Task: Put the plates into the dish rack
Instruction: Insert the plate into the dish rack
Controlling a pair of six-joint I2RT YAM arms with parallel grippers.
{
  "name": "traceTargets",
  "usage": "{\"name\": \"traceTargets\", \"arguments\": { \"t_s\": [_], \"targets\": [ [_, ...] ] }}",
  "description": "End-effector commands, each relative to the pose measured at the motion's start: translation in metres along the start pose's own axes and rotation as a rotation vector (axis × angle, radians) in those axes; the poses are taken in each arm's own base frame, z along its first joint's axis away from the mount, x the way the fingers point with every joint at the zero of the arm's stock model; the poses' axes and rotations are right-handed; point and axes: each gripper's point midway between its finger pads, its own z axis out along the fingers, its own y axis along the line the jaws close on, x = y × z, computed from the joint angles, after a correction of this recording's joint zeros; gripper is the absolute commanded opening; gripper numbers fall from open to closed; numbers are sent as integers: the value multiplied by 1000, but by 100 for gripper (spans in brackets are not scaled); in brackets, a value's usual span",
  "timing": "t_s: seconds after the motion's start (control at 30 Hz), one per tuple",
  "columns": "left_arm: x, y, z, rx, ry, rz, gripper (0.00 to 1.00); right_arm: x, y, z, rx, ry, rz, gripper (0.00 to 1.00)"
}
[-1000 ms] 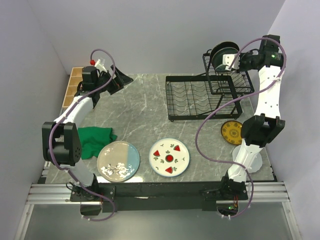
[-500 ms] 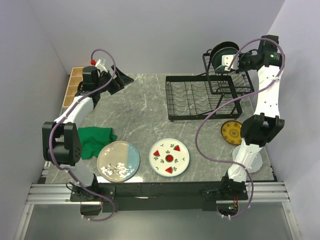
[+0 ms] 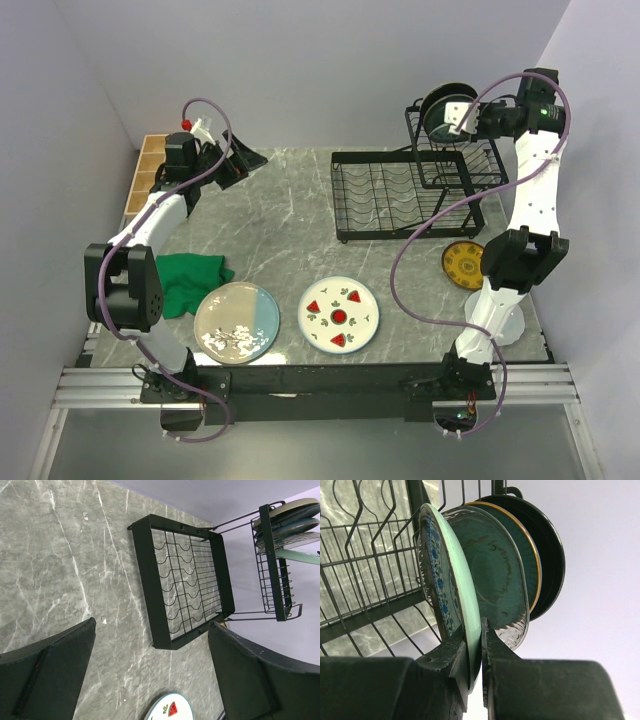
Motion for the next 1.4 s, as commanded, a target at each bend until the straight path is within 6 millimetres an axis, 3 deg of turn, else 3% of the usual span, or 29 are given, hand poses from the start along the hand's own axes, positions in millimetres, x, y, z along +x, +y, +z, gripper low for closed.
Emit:
{"name": "traceTargets", "arguments": {
  "t_s": [0.0, 0.67, 0.77, 0.8, 0.93, 1.2, 1.23, 1.37],
  "targets": [
    [-8, -16, -6, 35, -31, 49, 99, -6, -27, -5, 90, -5, -28, 0],
    [-6, -17, -9, 33, -33, 51, 99, -1, -17, 7, 51, 36, -70, 1],
    [-6, -17, -9, 31, -34, 51, 99, -2, -18, 7, 53, 37, -68, 11],
    [-6, -17, -9, 33, -34, 52, 100, -1, -17, 8, 53, 37, -65, 21],
    [-6, -17, -9, 35, -34, 51, 99, -2, -27, 7, 98, 36, -59, 41],
    [-8, -19, -11, 37, -41, 55, 99, 5, -53, 3, 219, 66, 10, 54],
    [-8, -20, -11, 39, -41, 56, 99, 3, -66, -3, 271, 69, -1, 55],
    [-10, -21, -11, 44, -46, 58, 99, 2, -87, -11, 370, 71, 66, 60]
  ]
}}
